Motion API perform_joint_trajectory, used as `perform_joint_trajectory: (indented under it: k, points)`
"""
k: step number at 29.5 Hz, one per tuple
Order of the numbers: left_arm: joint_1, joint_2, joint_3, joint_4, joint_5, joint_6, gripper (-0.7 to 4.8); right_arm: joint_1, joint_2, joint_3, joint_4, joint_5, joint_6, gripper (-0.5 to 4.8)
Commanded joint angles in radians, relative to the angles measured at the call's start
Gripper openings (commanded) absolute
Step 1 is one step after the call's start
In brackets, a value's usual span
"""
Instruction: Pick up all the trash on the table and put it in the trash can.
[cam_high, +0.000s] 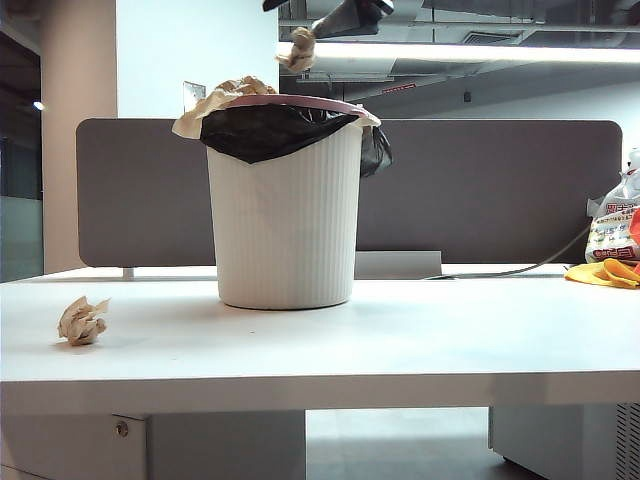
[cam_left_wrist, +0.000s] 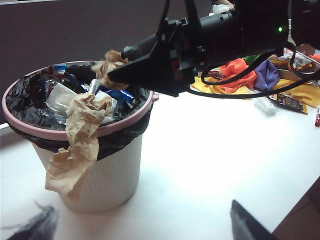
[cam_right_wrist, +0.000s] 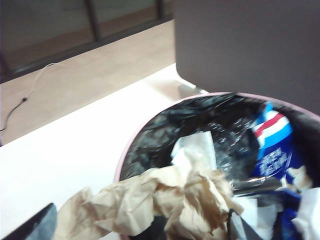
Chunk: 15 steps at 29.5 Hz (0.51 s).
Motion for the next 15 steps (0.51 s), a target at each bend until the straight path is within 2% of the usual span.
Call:
perform_joint_trajectory:
  k: [1, 6, 10, 15]
  points:
    - [-0.001, -0.003, 0.005, 0.0, 0.002, -0.002, 4.79, 0.002, -0.001, 0.003, -0.003, 0.08, -0.001, 4.3]
    - [-0.001, -0.003, 0.005, -0.021, 0.027, -0.003, 4.79, 0.002, 0.038, 0.002, -0.042, 0.182, -0.057, 4.3]
    - [-0.001, -0.003, 0.005, -0.046, 0.029, -0.002, 4.79, 0.001, 0.071, 0.002, -0.233, 0.33, -0.167, 4.3]
    - [-0.001, -0.003, 0.005, -0.03, 0.043, -0.002, 4.79, 0.003, 0.062, 0.003, -0.296, 0.457, -0.251, 4.3]
